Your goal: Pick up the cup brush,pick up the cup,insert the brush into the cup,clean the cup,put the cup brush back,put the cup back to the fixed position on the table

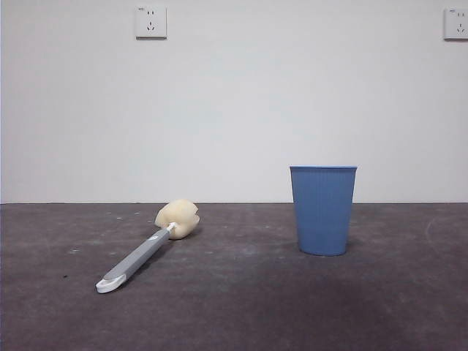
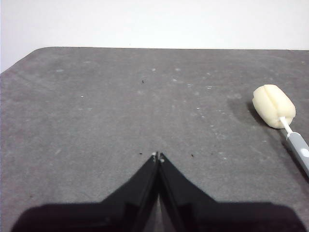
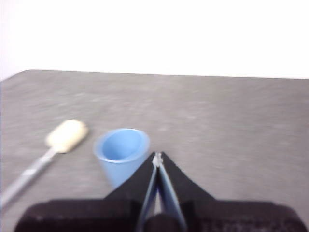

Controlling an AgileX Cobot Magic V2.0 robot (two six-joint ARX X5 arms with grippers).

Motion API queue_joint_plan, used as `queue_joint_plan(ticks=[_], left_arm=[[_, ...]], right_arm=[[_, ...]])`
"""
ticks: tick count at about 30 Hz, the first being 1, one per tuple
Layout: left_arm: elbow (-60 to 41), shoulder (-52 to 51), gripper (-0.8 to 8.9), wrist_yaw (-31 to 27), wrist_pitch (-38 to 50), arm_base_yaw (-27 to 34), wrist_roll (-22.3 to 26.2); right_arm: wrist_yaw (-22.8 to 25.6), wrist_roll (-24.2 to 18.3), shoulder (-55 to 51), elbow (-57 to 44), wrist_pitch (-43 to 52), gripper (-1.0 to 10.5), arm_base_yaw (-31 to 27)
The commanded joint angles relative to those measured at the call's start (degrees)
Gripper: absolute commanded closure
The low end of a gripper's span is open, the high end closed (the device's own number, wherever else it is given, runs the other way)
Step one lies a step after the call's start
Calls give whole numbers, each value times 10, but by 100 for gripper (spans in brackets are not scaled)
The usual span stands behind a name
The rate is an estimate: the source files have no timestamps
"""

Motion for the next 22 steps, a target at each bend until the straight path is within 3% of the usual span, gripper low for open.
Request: queue_joint_plan(ticks=[1, 8, 22], left_arm=[[-8, -2, 816, 0, 1, 2, -3], [-8, -2, 816, 0, 1, 2, -3], [-8, -2, 816, 0, 1, 2, -3]], right_arm=[[0, -10, -41, -61, 45, 946, -25], [2, 22, -111, -176, 110, 946, -51], [4, 61, -163, -257, 74, 946, -52]])
